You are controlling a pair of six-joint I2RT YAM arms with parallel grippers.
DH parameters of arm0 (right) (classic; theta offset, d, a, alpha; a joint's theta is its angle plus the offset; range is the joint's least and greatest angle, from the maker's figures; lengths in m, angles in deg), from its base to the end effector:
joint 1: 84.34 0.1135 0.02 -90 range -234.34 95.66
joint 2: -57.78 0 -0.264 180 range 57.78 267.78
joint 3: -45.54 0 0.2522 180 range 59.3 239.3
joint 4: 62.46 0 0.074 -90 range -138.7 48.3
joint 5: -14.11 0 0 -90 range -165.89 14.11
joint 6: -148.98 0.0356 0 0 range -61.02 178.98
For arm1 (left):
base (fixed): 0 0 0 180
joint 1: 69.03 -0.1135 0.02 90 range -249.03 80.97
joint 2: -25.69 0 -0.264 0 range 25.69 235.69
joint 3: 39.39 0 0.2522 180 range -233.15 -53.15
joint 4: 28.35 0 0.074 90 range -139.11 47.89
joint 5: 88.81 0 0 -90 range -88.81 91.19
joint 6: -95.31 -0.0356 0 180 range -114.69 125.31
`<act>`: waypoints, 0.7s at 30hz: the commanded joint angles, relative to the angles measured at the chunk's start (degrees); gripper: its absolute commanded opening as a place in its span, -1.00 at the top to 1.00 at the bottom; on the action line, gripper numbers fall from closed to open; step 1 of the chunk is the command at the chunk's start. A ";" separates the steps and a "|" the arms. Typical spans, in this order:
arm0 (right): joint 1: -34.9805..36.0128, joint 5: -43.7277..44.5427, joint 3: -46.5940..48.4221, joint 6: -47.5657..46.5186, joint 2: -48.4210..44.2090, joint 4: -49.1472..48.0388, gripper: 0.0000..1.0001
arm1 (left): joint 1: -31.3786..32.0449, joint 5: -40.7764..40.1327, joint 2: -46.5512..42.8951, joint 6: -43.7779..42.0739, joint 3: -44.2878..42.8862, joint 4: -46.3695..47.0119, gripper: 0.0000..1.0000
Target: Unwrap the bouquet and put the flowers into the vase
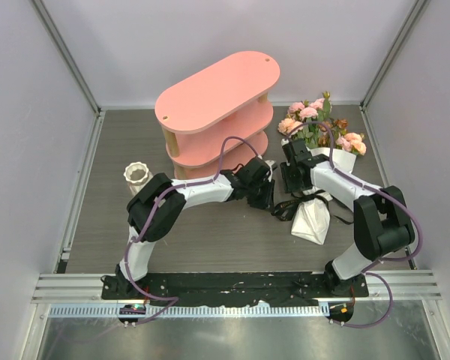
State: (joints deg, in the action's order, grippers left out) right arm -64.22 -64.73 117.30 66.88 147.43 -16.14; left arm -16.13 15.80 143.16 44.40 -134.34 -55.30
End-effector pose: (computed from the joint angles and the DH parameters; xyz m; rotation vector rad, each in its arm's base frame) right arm 0.2895 0.0987 0.2019 -0.2237 2.6486 -0.1046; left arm 0.2614 -0.3605 0.1687 0.4463 2.6344 -0.9465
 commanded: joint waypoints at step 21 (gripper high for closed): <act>2.64 9.32 0.62 -2.54 7.03 -1.09 0.21 | 0.18 1.65 -0.57 0.28 0.42 3.26 0.53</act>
State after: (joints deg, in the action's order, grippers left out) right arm -62.23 -59.18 117.27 65.07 153.57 -16.14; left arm -16.13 16.26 143.16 45.32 -134.23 -54.49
